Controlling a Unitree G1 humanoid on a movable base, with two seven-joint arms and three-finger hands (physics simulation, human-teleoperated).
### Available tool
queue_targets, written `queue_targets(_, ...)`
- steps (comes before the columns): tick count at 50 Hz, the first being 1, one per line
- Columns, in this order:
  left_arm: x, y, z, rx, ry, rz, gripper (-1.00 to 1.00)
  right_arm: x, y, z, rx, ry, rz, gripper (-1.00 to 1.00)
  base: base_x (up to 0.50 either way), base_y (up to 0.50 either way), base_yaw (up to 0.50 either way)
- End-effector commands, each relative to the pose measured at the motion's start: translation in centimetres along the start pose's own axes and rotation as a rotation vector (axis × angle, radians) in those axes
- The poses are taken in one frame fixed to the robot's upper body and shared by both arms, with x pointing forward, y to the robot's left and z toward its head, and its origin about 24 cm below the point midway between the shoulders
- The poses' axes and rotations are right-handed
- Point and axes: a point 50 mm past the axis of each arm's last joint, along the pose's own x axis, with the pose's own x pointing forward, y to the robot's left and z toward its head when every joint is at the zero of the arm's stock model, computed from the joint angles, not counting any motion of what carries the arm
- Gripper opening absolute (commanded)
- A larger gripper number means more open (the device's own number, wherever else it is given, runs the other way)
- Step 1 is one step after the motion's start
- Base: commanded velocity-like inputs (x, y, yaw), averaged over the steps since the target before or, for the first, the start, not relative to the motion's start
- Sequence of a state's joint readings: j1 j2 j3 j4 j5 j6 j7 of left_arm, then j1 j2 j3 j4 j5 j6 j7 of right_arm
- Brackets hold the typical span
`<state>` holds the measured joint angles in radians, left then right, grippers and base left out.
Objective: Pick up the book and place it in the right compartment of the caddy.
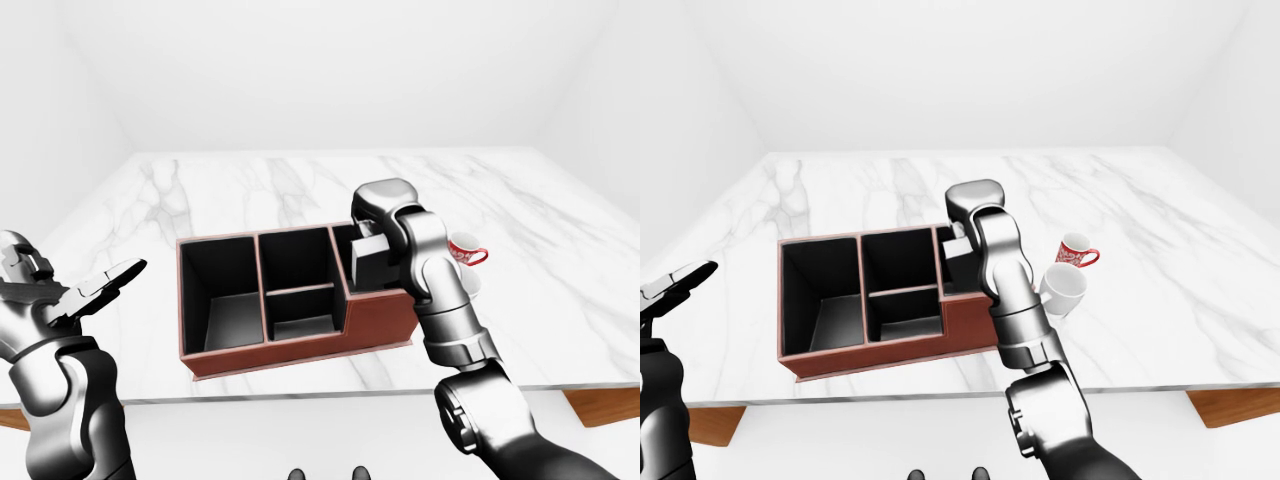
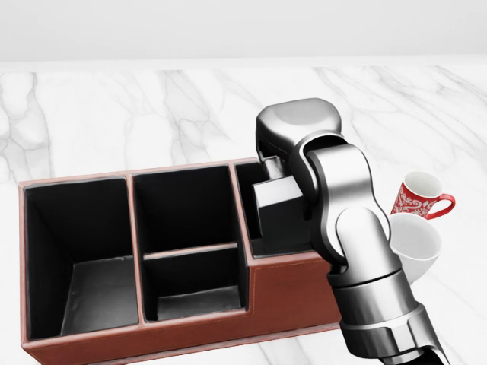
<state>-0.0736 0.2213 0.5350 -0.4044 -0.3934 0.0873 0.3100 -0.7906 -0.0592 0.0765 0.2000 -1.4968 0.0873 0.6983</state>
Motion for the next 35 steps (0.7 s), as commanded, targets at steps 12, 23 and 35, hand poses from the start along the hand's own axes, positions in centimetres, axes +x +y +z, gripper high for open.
queue_targets(12,0.0,0.0,-0.1,0.001,0.002,0.000,1.00,0.2,0.2,-0.3,-0.019,0.020,0.014,-1.00,0.00,0.00,0.00)
queue_targets(23,0.0,0.1,-0.3,0.005,0.011,0.001,1.00,-0.3,-0.9,-0.4,-0.036,0.035,-0.038,1.00,0.00,0.00,0.00)
queue_targets(35,-0.1,0.0,-0.2,0.004,0.007,0.001,1.00,-0.3,-1.0,-0.8,-0.049,0.052,-0.042,1.00,0.00,0.00,0.00)
